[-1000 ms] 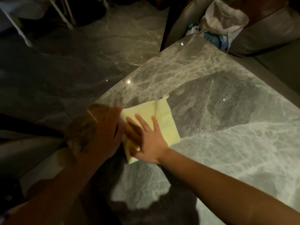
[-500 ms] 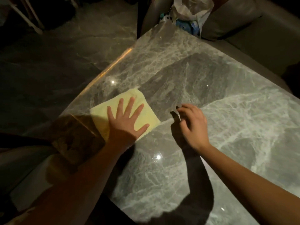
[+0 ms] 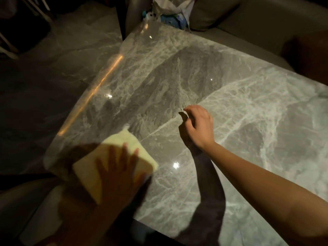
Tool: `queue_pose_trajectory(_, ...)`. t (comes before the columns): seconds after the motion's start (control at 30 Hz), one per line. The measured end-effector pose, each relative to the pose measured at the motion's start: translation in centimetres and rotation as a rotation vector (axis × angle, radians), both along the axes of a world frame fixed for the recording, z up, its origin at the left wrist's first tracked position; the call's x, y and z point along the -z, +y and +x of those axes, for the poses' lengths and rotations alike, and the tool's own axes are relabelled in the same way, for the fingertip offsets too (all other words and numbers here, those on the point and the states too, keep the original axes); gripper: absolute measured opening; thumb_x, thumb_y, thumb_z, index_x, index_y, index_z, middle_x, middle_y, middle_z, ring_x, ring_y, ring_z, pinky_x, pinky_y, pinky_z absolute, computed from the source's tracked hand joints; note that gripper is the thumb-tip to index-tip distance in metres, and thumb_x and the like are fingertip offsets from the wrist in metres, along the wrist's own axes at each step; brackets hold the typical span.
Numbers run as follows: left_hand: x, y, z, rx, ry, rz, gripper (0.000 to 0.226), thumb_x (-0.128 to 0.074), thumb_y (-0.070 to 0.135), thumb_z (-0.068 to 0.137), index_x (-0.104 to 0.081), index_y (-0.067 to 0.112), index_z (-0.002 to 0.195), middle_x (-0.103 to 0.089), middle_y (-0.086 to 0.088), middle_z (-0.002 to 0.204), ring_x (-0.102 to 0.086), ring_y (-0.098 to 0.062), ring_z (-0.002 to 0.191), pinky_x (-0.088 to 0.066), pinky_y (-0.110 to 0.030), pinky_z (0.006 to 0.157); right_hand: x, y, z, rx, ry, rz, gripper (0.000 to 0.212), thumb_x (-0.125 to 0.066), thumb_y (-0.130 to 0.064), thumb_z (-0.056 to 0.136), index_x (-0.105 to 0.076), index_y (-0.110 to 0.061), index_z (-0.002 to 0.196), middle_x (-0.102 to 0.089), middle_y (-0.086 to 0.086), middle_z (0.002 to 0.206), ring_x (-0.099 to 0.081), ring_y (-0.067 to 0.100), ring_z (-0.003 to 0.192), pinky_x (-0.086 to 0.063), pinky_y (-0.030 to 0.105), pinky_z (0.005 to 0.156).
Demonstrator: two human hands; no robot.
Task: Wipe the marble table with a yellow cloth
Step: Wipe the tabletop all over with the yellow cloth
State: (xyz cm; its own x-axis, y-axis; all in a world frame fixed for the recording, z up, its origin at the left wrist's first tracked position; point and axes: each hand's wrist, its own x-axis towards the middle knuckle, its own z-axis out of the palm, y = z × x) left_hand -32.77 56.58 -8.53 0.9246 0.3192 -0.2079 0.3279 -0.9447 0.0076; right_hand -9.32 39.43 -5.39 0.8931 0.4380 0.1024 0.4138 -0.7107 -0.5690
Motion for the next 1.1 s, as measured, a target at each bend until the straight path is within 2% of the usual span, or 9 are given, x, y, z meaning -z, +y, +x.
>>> queue_pose_trajectory(0.27, -1.4, -9.8, 4.7, 0.481, 0.118, -0.206, 0.081, -0.038, 0.074, 0.075, -0.028, 0.037, 0.146, -0.021, -0.003, 0.158, -0.015, -0.039, 0.143, -0.014, -0.07, 0.105, -0.8, -5.2, -0.2, 0.102, -0.009, -0.004, 0.034, -0.051, -0.012, 0.083, -0.061, -0.023, 0.114, -0.06, -0.006, 0.122, -0.047, 0.013, 0.123, -0.029, 0.036, 0.104)
queue_pose_trajectory(0.33, -1.5, -12.1, 6.5, 0.585, 0.148, -0.192, 0.079, -0.031, 0.075, 0.079, -0.02, 0.038, 0.148, -0.011, -0.002, 0.16, -0.002, -0.039, 0.145, -0.004, -0.071, 0.106, -0.9, -7.8, -0.7, 0.106, -0.012, -0.025, 0.034, -0.05, -0.014, 0.083, -0.062, -0.021, 0.114, -0.062, -0.003, 0.121, -0.05, 0.017, 0.122, -0.035, 0.041, 0.103)
queue_pose_trajectory(0.43, -1.3, -16.3, 8.9, 0.743, 0.154, -0.139, 0.075, -0.013, 0.076, 0.083, 0.009, 0.042, 0.147, 0.025, 0.001, 0.154, 0.034, -0.038, 0.137, 0.021, -0.07, 0.101, -0.6, -12.0, -2.6, -0.006, 0.023, -0.106, 0.035, -0.044, -0.021, 0.089, -0.062, -0.019, 0.118, -0.06, 0.001, 0.127, -0.048, 0.019, 0.126, -0.033, 0.042, 0.105)
queue_pose_trajectory(0.47, -1.5, -17.7, 9.6, 0.777, 0.183, -0.138, 0.076, -0.012, 0.076, 0.083, 0.008, 0.04, 0.147, 0.024, 0.002, 0.154, 0.035, -0.038, 0.136, 0.025, -0.069, 0.099, -0.5, -13.4, -3.3, -0.07, 0.037, -0.152, 0.036, -0.04, -0.026, 0.091, -0.061, -0.02, 0.12, -0.058, 0.001, 0.13, -0.046, 0.018, 0.128, -0.03, 0.04, 0.105)
queue_pose_trajectory(0.63, -2.5, -23.6, 12.8, 0.887, 0.19, -0.132, 0.083, -0.018, 0.078, 0.082, -0.015, 0.031, 0.15, -0.016, -0.007, 0.159, 0.007, -0.037, 0.145, 0.022, -0.067, 0.103, 0.2, -20.1, -5.3, -0.128, 0.083, -0.229, 0.041, -0.034, -0.035, 0.094, -0.06, -0.021, 0.122, -0.055, -0.002, 0.136, -0.043, 0.015, 0.131, -0.029, 0.037, 0.108)
queue_pose_trajectory(0.87, -1.4, -30.4, 15.8, 0.94, 0.161, -0.14, 0.092, -0.018, 0.081, 0.075, -0.014, 0.029, 0.15, -0.018, -0.001, 0.158, 0.0, -0.037, 0.143, 0.023, -0.065, 0.103, -0.4, -27.5, -4.9, -0.046, 0.117, -0.223, 0.044, -0.033, -0.038, 0.094, -0.06, -0.022, 0.125, -0.053, -0.002, 0.139, -0.04, 0.016, 0.134, -0.029, 0.039, 0.111)
queue_pose_trajectory(0.97, -0.9, -33.7, 17.2, 0.961, 0.151, -0.084, 0.101, -0.003, 0.083, 0.063, -0.016, 0.032, 0.149, -0.024, -0.001, 0.156, -0.003, -0.038, 0.144, 0.026, -0.062, 0.1, -1.0, -31.2, -3.9, -0.04, 0.136, -0.261, 0.045, -0.032, -0.039, 0.094, -0.057, -0.023, 0.128, -0.051, -0.002, 0.141, -0.04, 0.017, 0.135, -0.028, 0.04, 0.112)
queue_pose_trajectory(1.03, -0.6, -35.6, 17.9, 0.972, 0.13, -0.086, 0.098, -0.002, 0.084, 0.066, -0.021, 0.033, 0.148, -0.034, -0.004, 0.153, -0.009, -0.041, 0.145, 0.017, -0.065, 0.104, -1.4, -33.8, -3.2, -0.039, 0.155, -0.321, 0.05, -0.029, -0.041, 0.094, -0.052, -0.025, 0.136, -0.046, -0.002, 0.147, -0.034, 0.017, 0.139, -0.023, 0.042, 0.115)
queue_pose_trajectory(1.1, -0.2, -36.9, 18.3, 0.992, 0.101, -0.157, 0.086, -0.014, 0.083, 0.076, -0.037, 0.031, 0.14, -0.049, -0.007, 0.143, -0.025, -0.043, 0.14, -0.007, -0.071, 0.104, -1.6, -36.4, -2.6, -0.028, 0.18, -0.41, 0.056, -0.021, -0.046, 0.095, -0.038, -0.029, 0.145, -0.033, -0.003, 0.155, -0.021, 0.018, 0.145, -0.011, 0.044, 0.117)
